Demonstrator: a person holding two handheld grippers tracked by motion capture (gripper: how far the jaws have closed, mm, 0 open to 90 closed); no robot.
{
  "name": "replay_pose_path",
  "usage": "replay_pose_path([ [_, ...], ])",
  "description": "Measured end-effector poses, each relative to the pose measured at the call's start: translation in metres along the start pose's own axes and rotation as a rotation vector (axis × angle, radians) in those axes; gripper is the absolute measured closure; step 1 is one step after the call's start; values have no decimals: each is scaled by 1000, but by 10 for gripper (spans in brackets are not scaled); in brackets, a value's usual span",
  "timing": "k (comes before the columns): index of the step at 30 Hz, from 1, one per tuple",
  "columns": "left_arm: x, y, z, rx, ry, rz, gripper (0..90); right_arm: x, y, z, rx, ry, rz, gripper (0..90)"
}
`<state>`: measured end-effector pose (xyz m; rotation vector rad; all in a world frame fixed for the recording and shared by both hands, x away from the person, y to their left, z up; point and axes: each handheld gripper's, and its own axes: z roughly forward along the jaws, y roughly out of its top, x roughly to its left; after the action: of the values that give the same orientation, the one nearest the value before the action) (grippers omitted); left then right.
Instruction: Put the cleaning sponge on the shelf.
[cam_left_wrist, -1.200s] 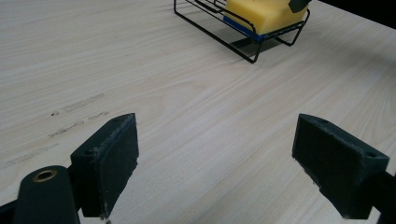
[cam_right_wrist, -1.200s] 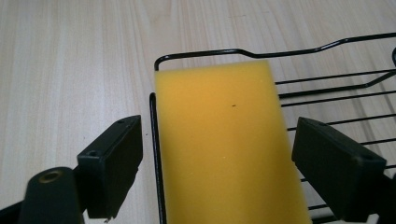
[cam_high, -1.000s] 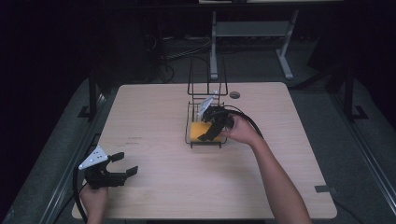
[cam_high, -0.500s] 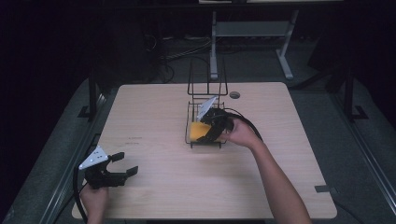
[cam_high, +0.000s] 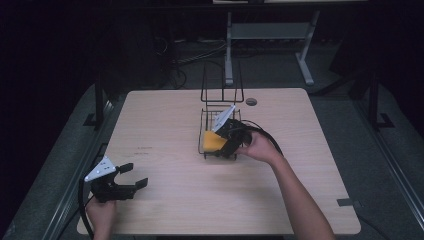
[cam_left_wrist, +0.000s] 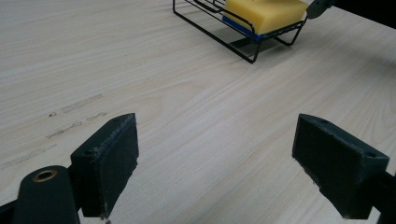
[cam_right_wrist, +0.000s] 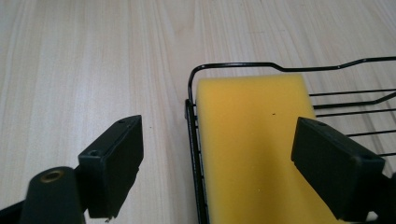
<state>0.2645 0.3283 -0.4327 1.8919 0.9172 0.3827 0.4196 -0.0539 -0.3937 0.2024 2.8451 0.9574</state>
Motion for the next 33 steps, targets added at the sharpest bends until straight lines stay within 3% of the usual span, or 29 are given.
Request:
replay_pose_path([
  [10, 0, 0, 0, 1, 5, -1, 141, 11, -6, -2, 3, -2, -18, 165],
  [24, 0, 0, 1, 4, 6, 1, 141, 30, -21, -18, 3, -20, -24, 165],
  [33, 0, -1, 1, 6, 3, 0, 141, 39, -39, -25, 16, -22, 4, 165],
])
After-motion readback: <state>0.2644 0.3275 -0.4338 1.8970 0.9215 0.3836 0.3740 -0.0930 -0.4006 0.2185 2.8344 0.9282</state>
